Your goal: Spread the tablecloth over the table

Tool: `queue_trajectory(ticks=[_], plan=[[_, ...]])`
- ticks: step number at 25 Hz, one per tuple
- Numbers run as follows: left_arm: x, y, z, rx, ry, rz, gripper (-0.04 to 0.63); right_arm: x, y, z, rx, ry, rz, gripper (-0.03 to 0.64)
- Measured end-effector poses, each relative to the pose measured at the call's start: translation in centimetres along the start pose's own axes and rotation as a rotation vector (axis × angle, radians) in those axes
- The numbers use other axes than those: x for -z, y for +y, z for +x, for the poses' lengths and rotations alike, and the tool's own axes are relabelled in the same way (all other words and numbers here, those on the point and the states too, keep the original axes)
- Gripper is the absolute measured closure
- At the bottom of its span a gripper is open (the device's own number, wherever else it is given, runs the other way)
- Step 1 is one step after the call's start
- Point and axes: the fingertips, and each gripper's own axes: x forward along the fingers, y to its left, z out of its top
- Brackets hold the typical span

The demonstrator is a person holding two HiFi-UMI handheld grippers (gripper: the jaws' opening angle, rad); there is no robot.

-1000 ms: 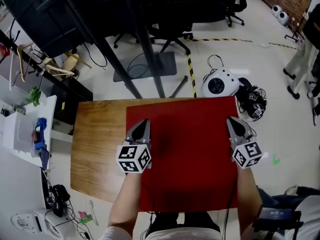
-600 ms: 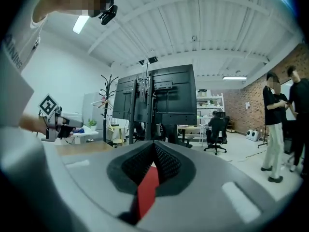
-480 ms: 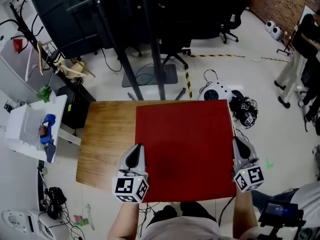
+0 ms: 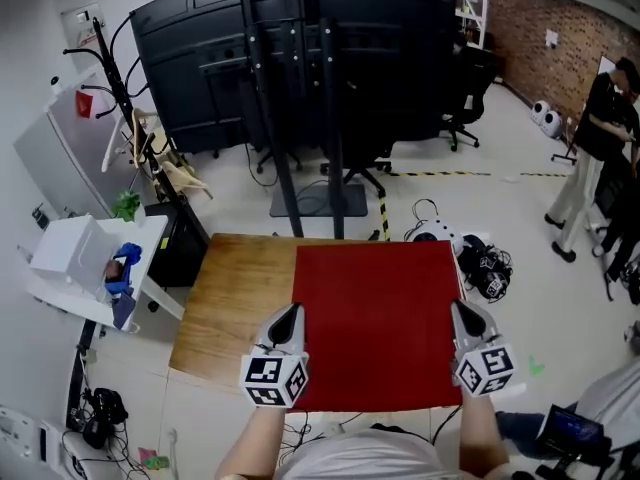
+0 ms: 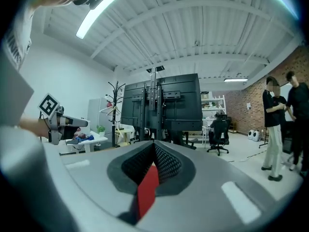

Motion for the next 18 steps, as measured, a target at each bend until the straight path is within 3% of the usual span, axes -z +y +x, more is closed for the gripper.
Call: queue_trajectory(ticks=[8, 18], plan=[[-1.4, -0.5, -0.9, 0.001, -0.042, -0.003, 0.589, -2.2, -0.3, -1.1, 0.024, -0.026, -0.05, 0.612], [-1.2, -1.0, 0.2, 0.011, -0.038, -0.008, 0.588, -1.6, -1.2, -1.9, 0.037, -0.013, -0.059, 0.612]])
